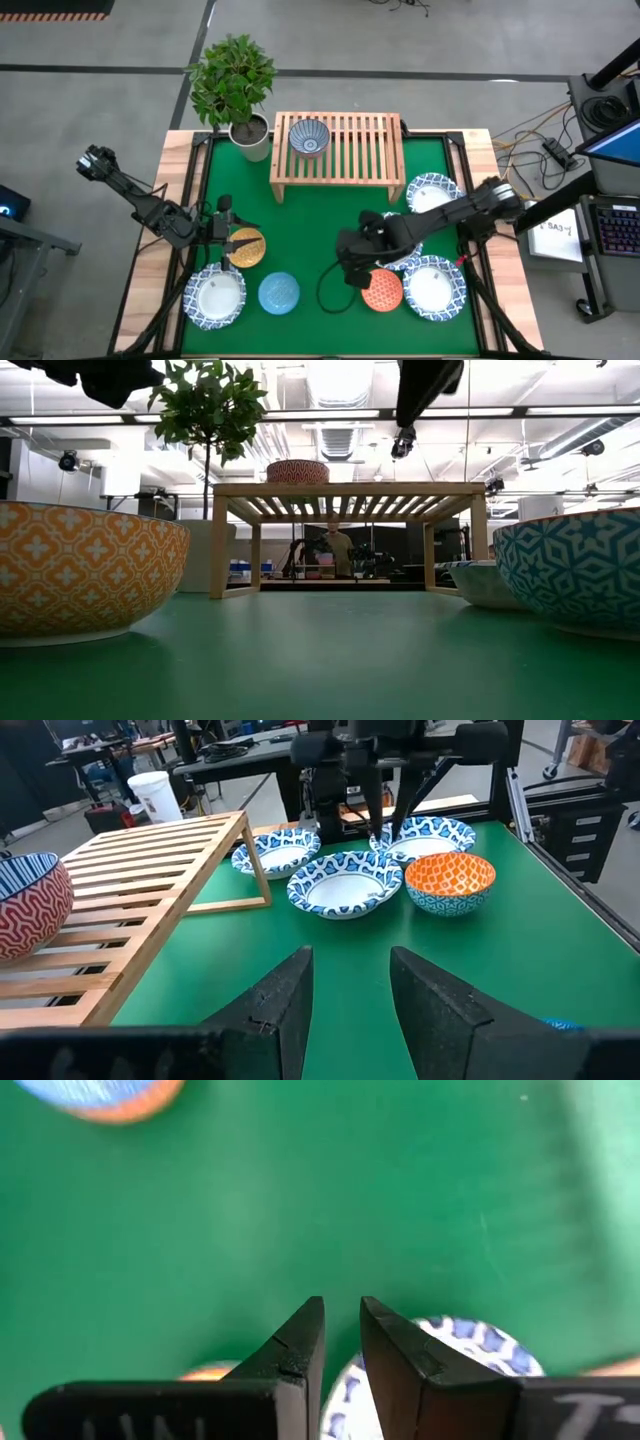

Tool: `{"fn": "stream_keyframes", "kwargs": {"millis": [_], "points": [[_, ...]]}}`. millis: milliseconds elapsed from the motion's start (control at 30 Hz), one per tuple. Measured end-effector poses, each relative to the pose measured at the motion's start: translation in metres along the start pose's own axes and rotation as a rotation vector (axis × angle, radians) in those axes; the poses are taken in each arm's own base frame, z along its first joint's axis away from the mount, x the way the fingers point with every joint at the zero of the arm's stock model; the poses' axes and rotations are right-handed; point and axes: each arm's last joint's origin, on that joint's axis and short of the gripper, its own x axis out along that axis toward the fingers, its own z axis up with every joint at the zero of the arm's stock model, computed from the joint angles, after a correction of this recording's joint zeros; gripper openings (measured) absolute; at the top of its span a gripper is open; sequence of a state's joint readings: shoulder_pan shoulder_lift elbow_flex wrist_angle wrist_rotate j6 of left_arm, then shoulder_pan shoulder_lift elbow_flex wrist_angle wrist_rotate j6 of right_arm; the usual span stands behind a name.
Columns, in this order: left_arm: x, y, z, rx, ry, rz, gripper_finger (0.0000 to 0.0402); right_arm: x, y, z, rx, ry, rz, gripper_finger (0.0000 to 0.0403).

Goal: Place and stack bowls onto a shelf
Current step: Put the center white bowl on the shelf

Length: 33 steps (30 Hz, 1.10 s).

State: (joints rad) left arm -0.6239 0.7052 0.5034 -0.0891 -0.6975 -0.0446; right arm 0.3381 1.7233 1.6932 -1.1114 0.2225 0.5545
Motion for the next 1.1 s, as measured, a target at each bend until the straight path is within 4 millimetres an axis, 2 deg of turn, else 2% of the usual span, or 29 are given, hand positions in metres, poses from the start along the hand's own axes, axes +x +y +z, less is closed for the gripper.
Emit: {"fn": "stream_keyframes", "kwargs": {"millis": [133,267,467,667,933,1100], "points": [[0.0,0.0,0.0,0.0,-0.001,0.0,0.0119,-0.001,-0.012,-0.017,0.087,-0.069,0.059,0.0059],[0.0,0.0,0.0,0.002,0.0,0.0,0.0119,0.001,-0.029,-0.036,0.264,-0.081,0.073,0.006],[0.0,0.0,0.0,0.008,0.002,0.002,0.0119,0.018,-0.04,-0.052,0.47,0.016,0.11,0.0106],[0.0,0.0,0.0,0.008,0.002,0.005,0.0119,0.048,-0.045,-0.054,0.612,0.094,0.034,0.0146],[0.001,0.0,-0.001,0.013,0.006,0.007,0.0119,0.079,-0.04,-0.047,0.638,0.169,-0.048,0.0151],[0.002,-0.001,-0.001,0.017,0.01,0.007,0.0119,0.088,-0.038,-0.046,0.624,0.245,-0.136,0.0151]]}}
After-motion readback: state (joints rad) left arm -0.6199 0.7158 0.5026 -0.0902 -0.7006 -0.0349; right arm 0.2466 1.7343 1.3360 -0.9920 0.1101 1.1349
